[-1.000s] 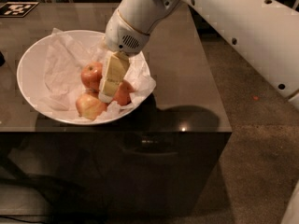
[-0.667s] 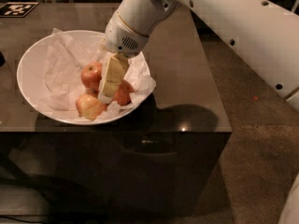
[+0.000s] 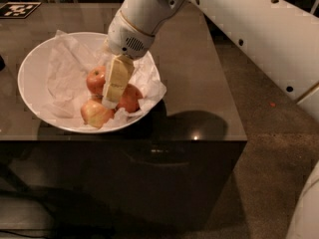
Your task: Pick apple from white bowl
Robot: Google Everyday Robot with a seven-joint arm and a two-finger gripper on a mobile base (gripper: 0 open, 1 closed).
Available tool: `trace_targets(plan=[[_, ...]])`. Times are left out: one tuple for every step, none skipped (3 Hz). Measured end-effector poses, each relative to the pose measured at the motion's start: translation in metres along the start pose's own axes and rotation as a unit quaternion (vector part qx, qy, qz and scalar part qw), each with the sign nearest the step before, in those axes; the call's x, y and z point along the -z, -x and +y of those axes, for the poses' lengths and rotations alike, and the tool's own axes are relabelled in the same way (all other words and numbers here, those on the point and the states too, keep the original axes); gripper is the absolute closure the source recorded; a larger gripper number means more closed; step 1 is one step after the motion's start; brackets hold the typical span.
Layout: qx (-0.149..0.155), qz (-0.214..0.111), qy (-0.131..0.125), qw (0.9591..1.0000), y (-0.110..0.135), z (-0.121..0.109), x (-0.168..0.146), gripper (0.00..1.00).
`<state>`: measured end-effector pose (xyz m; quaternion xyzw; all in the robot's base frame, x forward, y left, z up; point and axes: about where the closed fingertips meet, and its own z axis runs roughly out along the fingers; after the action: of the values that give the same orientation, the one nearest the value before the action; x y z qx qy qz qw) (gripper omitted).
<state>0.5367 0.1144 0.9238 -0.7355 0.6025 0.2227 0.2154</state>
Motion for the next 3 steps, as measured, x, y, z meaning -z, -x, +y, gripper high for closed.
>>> trace_targets(plan=[[-0.012,-0.003,0.013,0.9998,-0.0066,-0.0046,-0.0107,0.00],[-0.017,-0.003,0.023,0.9996,-0.0110,-0.0090,-0.0200,0.00],[-0.017,-0.003,0.023,0.9996,-0.0110,-0.0090,-0.0200,0.19]])
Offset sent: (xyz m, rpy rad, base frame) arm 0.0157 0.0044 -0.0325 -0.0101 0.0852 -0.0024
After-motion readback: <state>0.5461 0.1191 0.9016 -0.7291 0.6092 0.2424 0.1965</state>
